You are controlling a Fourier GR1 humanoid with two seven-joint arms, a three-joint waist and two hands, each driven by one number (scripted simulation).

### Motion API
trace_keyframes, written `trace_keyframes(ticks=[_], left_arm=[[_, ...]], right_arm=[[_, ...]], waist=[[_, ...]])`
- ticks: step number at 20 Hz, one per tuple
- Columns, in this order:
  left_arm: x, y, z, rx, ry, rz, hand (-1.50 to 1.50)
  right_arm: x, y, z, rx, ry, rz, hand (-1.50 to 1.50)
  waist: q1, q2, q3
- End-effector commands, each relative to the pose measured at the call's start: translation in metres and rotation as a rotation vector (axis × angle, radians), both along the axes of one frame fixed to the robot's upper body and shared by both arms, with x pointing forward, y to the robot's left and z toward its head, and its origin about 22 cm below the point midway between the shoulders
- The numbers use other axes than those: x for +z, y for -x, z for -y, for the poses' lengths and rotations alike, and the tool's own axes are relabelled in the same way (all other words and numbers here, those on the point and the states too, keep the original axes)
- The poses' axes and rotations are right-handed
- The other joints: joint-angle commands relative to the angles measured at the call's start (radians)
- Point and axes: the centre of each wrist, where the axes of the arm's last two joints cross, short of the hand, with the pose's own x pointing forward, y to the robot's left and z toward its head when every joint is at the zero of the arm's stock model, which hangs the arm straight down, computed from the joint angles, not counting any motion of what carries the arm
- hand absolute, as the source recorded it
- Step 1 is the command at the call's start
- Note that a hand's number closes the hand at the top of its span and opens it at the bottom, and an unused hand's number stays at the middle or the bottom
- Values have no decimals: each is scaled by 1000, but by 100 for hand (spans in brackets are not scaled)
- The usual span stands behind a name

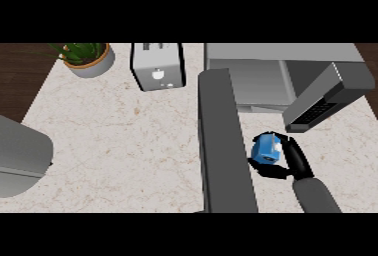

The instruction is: Pick up the milk, place it into the microwave and close the microwave

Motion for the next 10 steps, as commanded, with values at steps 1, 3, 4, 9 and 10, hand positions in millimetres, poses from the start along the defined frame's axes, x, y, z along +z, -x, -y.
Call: trace_keyframes(ticks=[1,3,4,9,10], left_arm=[[6,18,0,-5,10,-16,-150],[-1,3,-6,7,-7,10,-150],[0,9,4,-20,28,-7,-150],[-17,10,4,-12,8,6,-150],[-15,8,10,-15,25,8,-150]], right_arm=[[-7,-7,0,-3,77,-8,150],[-8,-13,5,0,78,-5,150],[-15,-4,5,20,103,3,150],[-11,-19,-4,48,-15,62,150],[-11,-20,-3,32,4,96,150]], waist=[[7,0,1],[3,4,1],[2,2,1],[5,3,1],[3,3,2]])
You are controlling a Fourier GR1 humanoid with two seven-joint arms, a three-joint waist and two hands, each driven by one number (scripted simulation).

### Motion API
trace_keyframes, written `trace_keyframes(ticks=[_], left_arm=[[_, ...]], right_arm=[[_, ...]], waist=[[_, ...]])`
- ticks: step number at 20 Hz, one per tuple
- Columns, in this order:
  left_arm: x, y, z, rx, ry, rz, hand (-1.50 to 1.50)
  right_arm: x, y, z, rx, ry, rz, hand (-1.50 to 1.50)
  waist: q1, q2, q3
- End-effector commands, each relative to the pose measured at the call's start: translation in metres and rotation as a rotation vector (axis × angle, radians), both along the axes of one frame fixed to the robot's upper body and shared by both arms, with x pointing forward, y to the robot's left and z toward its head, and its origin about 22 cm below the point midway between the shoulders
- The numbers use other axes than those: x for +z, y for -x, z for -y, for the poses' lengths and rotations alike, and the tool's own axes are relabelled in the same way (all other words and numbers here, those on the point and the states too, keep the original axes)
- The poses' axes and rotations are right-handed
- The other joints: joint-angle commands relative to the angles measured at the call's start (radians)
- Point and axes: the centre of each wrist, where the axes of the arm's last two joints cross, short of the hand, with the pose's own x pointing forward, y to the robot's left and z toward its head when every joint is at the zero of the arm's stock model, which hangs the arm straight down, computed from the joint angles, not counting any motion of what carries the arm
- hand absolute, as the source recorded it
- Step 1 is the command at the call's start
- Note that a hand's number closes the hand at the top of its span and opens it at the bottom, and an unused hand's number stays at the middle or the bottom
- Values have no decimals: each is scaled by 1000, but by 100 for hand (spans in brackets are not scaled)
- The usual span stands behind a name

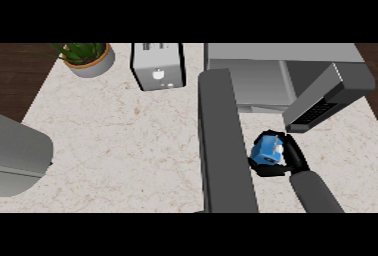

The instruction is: Pick up the milk, place it into the microwave and close the microwave

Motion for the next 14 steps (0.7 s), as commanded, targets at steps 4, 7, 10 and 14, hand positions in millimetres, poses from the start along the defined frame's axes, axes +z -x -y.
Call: trace_keyframes(ticks=[4,7,10,14], left_arm=[[3,1,-4,-19,26,-3,-150],[0,2,-12,-13,9,-3,-150],[4,1,-21,-31,39,-18,-150],[-5,-6,-14,-12,26,-6,-150]], right_arm=[[5,-11,26,-62,-52,62,150],[-7,3,25,-40,-63,86,150],[0,-12,7,26,-111,100,150],[10,-23,-6,143,-207,81,150]], waist=[[17,12,5],[18,12,6],[7,8,4],[-12,0,2]])
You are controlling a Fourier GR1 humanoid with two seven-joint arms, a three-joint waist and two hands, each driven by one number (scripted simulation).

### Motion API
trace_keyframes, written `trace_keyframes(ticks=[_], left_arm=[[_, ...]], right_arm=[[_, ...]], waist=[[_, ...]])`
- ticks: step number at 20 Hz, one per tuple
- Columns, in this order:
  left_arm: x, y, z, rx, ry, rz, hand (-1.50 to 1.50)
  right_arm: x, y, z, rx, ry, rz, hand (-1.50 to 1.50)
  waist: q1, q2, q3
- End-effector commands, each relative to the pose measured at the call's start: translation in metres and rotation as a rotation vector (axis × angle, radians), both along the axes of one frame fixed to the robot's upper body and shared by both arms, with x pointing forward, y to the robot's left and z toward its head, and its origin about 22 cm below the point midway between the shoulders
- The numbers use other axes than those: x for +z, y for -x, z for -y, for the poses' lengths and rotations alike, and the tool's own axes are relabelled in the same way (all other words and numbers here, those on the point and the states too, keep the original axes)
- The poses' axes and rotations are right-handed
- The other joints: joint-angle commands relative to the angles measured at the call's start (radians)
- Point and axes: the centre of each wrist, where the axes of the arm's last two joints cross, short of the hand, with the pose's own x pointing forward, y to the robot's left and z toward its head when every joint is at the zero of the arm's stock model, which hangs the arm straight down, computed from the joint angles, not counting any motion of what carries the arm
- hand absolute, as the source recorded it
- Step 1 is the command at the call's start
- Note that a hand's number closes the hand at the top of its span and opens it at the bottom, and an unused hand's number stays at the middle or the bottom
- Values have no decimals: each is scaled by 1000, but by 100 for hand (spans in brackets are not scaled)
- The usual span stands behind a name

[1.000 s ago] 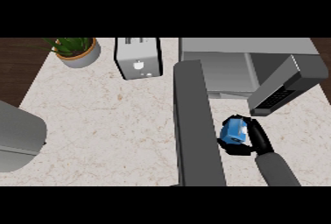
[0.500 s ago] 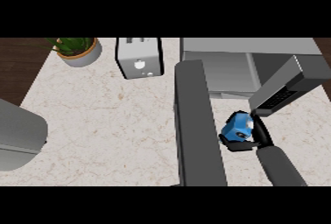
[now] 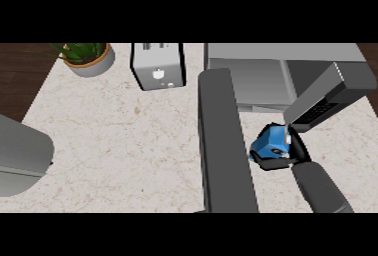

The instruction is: Pick up the milk, place it into the microwave and close the microwave

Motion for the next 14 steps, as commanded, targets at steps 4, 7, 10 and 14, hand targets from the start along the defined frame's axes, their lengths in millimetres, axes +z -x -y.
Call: trace_keyframes(ticks=[4,7,10,14], left_arm=[[-1,-3,-3,35,-11,6,-150],[5,9,-8,17,-11,-28,-150],[7,5,-20,65,-7,-28,-150],[-13,5,-17,37,-6,-43,-150]], right_arm=[[27,-30,-28,112,-39,143,150],[46,-42,-42,68,-11,157,150],[67,-58,-53,6,14,160,150],[88,-73,-33,-27,-1,130,150]], waist=[[-20,-7,-2],[-22,-11,-3],[-24,-10,-3],[-15,-5,-2]])
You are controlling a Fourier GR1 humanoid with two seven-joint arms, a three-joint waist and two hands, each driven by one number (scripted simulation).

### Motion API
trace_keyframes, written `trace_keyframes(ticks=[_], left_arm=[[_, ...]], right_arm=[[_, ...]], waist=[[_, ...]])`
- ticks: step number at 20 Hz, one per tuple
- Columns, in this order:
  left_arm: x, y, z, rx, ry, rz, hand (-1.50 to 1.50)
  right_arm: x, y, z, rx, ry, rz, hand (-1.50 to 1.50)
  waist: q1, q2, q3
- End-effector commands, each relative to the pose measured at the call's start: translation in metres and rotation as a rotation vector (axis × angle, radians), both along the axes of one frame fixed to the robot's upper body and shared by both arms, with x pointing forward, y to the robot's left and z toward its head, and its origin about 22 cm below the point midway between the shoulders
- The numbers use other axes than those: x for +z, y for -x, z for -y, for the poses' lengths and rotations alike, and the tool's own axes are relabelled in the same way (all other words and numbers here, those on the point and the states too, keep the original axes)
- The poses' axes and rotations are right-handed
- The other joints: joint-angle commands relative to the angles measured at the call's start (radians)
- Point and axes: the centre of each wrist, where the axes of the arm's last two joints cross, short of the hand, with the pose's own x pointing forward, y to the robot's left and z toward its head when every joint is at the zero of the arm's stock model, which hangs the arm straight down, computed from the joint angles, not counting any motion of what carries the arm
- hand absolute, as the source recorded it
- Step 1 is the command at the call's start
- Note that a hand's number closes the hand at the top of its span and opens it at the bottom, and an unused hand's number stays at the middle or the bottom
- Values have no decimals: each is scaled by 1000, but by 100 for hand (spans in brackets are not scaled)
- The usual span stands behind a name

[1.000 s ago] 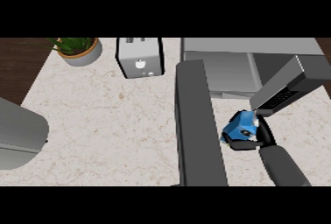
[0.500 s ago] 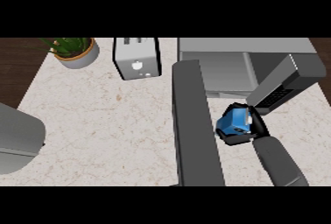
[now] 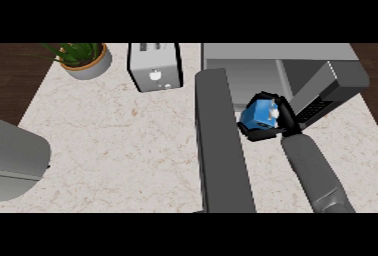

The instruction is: Pick up the milk, place it into the microwave and close the microwave

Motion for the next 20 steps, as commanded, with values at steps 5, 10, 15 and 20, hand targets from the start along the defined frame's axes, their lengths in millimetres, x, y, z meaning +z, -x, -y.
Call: trace_keyframes(ticks=[5,10,15,20], left_arm=[[-18,-5,-19,5,1,-12,-150],[-5,-9,-13,-33,0,-19,-150],[-24,-27,-25,-49,4,-27,-150],[-20,-35,-25,-71,15,-23,-150]], right_arm=[[35,-37,-27,-14,48,-79,150],[68,-61,-27,-141,102,-57,150],[68,-64,-31,-244,164,-42,150],[69,-66,-21,-430,103,-55,150]], waist=[[23,11,1],[46,19,2],[60,34,2],[83,49,4]])
